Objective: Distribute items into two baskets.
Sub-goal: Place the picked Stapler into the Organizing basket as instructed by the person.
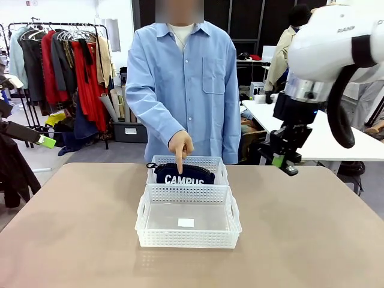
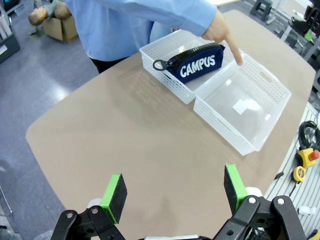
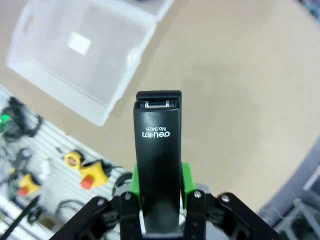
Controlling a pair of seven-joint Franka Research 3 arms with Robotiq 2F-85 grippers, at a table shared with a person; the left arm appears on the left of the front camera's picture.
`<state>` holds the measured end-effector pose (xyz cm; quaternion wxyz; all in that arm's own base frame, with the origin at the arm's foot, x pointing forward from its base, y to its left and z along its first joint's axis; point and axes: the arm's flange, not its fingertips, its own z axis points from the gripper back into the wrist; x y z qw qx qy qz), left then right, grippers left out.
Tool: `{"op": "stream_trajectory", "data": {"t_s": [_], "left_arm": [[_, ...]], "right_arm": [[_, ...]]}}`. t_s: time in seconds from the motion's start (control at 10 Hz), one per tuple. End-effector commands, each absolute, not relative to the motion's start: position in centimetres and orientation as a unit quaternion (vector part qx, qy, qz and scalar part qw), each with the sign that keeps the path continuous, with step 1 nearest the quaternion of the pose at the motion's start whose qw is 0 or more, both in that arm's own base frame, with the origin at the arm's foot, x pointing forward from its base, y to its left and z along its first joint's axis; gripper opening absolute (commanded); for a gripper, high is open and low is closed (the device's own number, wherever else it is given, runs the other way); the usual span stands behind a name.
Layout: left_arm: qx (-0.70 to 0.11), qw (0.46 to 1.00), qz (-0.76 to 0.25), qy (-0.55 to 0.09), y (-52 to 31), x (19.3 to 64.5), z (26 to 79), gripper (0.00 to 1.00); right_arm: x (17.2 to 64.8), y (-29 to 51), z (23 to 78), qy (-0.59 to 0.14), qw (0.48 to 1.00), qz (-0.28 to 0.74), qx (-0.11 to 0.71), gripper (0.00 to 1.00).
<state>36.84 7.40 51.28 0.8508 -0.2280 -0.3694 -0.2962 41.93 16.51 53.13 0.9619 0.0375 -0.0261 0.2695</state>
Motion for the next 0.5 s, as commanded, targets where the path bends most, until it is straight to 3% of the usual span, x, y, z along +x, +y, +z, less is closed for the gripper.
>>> {"op": "stream_trajectory", "data": {"t_s": [0.0, 0.4], "left_arm": [[-0.232, 0.851, -0.294, -0.368, 7.4, 36.8, 51.5, 1.0], [-0.232, 0.851, -0.294, -0.368, 7.4, 36.8, 51.5, 1.0]], "right_arm": [[42.4, 18.5, 52.6, -0.034, 0.939, 0.343, 0.015, 0.0], [42.2, 24.9, 50.8, -0.028, 0.91, 0.413, -0.027, 0.0]]}}
